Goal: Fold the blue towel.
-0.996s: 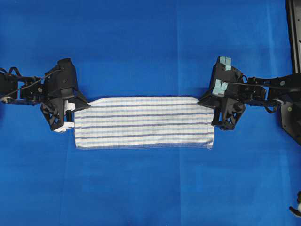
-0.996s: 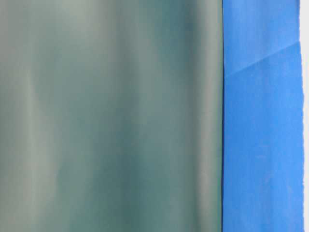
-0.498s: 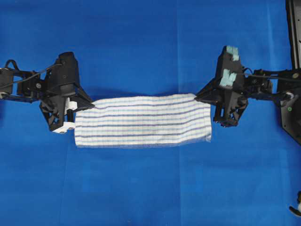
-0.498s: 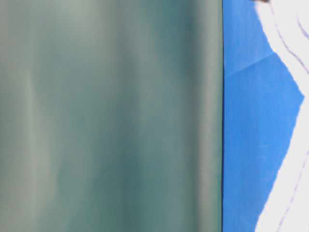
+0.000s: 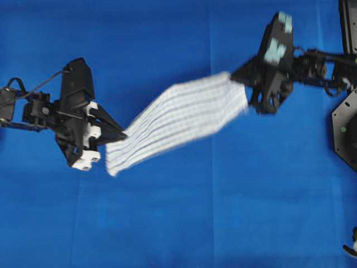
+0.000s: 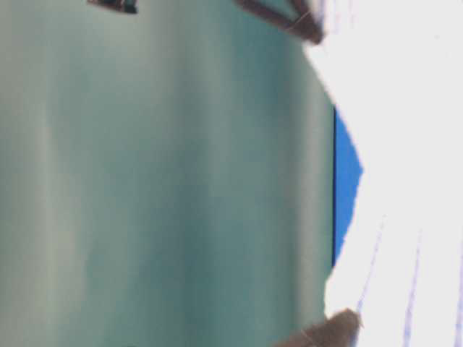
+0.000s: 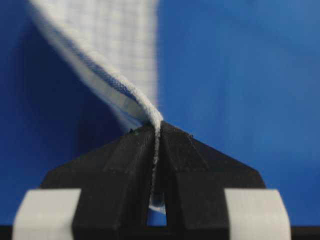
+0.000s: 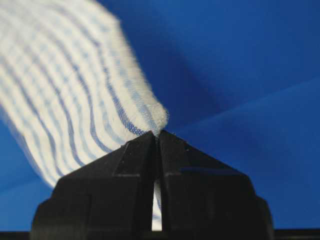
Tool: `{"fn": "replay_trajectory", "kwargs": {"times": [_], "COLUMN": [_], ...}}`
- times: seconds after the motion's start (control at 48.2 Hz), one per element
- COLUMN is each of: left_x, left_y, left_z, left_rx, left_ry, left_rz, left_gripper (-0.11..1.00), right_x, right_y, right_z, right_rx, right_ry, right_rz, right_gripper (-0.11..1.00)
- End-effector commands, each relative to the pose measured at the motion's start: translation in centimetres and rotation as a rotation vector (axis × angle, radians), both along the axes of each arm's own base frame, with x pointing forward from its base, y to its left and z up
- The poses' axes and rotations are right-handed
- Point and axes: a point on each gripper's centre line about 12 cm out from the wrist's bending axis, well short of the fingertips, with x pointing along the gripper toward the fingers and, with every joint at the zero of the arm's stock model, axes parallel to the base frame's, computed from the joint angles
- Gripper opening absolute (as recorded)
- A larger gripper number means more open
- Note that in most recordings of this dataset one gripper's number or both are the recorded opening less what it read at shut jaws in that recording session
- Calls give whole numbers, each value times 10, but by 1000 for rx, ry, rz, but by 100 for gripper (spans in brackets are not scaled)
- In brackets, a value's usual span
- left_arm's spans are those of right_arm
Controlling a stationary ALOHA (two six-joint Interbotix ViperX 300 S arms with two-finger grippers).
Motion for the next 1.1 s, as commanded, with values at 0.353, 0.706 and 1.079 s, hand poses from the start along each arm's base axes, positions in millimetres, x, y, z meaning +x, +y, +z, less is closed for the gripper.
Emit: {"fn": "replay_trajectory", "kwargs": {"times": [0.353,0.706,1.079], "left_x": [75,120,153], "left_y": [-20,-31,-36], "left_z": [29,31,26], "left_rx": [-39,-25,17], "left_ry": [-228,-288,-366], "left_rz": [-13,-34,-50], "left_gripper": [2,2,2], "right_x": [48,65,53], "right_y": [-59,-93,-102], "right_z": [27,37,35], "right_rx": [-131,-214,-223], "right_ry": [-25,-23,18], "right_rz": [-39,-53,-71], "right_gripper": [1,1,1]}}
